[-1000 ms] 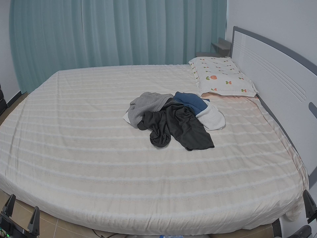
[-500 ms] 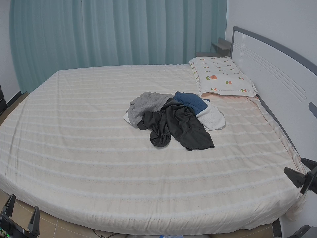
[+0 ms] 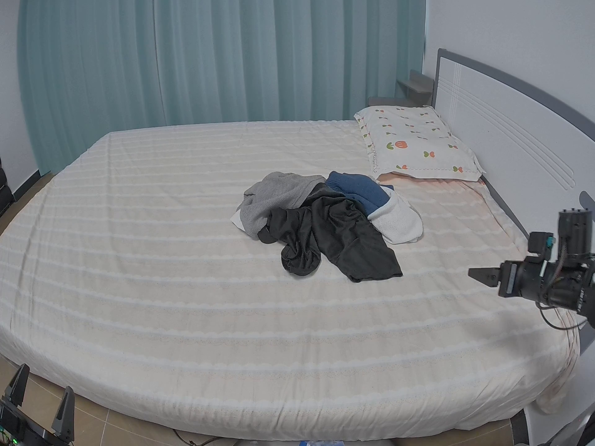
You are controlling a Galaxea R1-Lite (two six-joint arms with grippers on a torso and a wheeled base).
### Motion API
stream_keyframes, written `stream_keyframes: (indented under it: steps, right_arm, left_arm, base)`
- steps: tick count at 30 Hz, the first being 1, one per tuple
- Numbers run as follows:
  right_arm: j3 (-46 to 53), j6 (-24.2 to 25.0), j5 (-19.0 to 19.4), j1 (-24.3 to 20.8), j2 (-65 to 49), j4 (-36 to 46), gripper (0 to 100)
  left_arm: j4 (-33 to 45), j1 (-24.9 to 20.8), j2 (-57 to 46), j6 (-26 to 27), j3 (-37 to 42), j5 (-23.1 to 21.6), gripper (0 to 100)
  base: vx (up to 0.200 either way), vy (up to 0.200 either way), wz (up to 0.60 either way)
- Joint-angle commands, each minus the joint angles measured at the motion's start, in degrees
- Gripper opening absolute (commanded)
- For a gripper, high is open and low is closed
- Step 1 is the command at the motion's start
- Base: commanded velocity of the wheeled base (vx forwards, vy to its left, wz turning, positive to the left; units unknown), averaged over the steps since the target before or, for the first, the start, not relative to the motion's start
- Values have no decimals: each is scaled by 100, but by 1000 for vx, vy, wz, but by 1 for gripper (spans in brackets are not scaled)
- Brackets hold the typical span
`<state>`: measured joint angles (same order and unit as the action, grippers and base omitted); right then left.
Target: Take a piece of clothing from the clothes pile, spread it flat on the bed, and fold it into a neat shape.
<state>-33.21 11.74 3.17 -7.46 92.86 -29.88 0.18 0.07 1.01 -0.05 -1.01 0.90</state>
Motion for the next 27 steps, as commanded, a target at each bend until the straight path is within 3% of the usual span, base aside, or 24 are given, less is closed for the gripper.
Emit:
stream_keyframes:
  steps: [1, 8, 17, 27]
  right_arm:
    - [-3166, 584, -941, -687, 4522, -844, 100]
    - [-4132, 593, -1090, -968, 5014, -396, 100]
    - [-5205, 593, -1284, -977, 5700, -53, 100]
    - [-5512, 619, -1328, -977, 5832, -9, 100]
  left_arm:
    - [-1, 1, -92, -4, 92, -2, 100]
    - [-1, 1, -92, -4, 92, 6, 100]
    - [-1, 1, -101, -4, 92, 6, 100]
    - [-1, 1, -92, -4, 92, 6, 100]
  base:
    - [0, 0, 0]
    - [0, 0, 0]
    - [0, 0, 0]
    - [0, 0, 0]
